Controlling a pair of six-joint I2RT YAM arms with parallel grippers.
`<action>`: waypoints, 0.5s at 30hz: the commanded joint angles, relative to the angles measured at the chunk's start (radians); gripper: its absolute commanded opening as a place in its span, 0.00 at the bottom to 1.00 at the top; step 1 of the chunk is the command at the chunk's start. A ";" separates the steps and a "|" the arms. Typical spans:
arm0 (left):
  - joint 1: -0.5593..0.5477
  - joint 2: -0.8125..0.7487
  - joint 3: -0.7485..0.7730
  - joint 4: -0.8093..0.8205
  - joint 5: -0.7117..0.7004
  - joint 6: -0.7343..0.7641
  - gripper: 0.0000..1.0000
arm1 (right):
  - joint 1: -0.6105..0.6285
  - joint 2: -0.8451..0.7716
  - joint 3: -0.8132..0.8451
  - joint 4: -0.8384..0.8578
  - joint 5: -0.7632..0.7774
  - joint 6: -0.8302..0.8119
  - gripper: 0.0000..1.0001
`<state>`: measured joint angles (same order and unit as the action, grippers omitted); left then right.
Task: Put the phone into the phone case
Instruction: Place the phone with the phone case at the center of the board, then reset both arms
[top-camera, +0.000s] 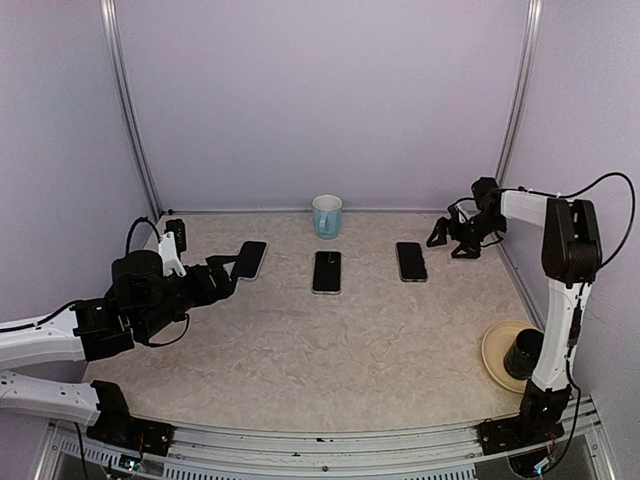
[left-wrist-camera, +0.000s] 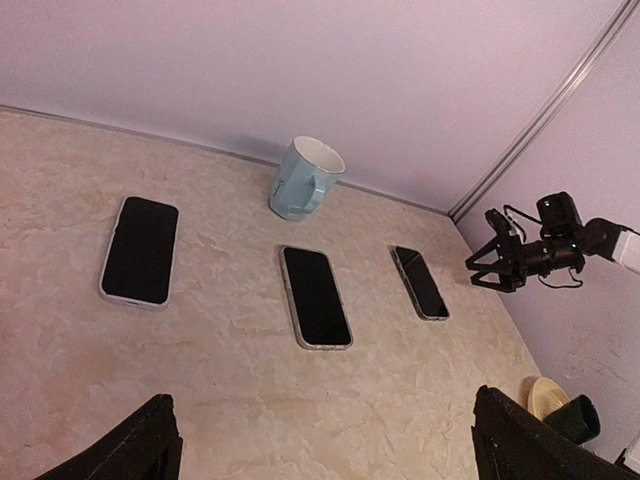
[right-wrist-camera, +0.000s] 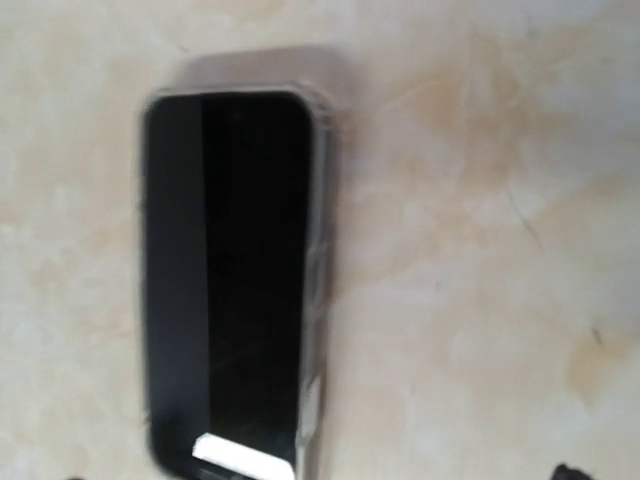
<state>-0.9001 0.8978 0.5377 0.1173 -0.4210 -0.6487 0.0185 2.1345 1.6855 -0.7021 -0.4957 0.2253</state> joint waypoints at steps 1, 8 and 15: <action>0.039 -0.014 0.084 -0.113 -0.029 0.095 0.99 | 0.009 -0.201 -0.142 0.146 0.064 0.002 1.00; 0.113 0.025 0.130 -0.186 -0.017 0.146 0.99 | 0.024 -0.476 -0.398 0.341 0.050 -0.010 1.00; 0.236 -0.003 0.104 -0.151 0.108 0.150 0.99 | 0.025 -0.798 -0.662 0.522 0.054 -0.042 1.00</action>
<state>-0.7303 0.9127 0.6529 -0.0383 -0.3981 -0.5220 0.0338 1.5036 1.1488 -0.3405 -0.4461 0.2104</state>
